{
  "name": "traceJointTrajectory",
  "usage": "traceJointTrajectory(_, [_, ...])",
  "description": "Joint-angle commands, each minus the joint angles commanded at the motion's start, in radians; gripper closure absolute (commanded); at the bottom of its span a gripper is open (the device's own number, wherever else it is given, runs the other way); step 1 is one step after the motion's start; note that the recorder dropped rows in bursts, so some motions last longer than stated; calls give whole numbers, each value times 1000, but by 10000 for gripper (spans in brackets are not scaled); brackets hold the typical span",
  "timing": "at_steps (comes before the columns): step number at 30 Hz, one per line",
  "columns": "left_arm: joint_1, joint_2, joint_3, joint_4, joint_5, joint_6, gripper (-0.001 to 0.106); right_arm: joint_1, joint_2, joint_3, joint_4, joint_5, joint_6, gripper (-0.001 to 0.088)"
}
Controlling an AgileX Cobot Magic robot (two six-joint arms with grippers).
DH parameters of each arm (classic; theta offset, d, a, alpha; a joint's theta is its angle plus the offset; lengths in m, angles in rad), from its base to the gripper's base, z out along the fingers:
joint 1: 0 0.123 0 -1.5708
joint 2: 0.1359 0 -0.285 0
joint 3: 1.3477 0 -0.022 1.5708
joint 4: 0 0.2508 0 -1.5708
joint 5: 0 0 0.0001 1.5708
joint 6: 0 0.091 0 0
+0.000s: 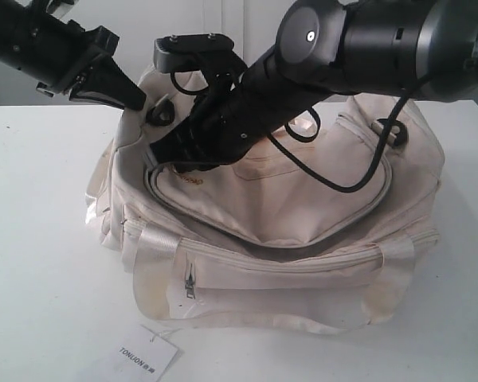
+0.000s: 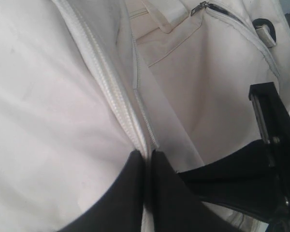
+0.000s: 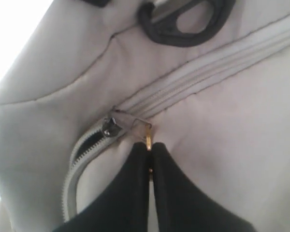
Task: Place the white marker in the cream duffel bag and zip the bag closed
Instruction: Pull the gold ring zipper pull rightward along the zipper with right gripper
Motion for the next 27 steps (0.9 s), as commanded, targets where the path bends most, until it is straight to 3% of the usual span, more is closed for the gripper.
traceJointTrajectory(14, [0,0,0,22,-13,0,1053,0,-84,0,44,48,2,868])
traceJointTrajectory(21, [0,0,0,43,-27,0,1053,0,-96,0,193,136,-25,868])
traceJointTrajectory(27, [0,0,0,43,-46,0,1053,0,-94,0,210,259,-25,868])
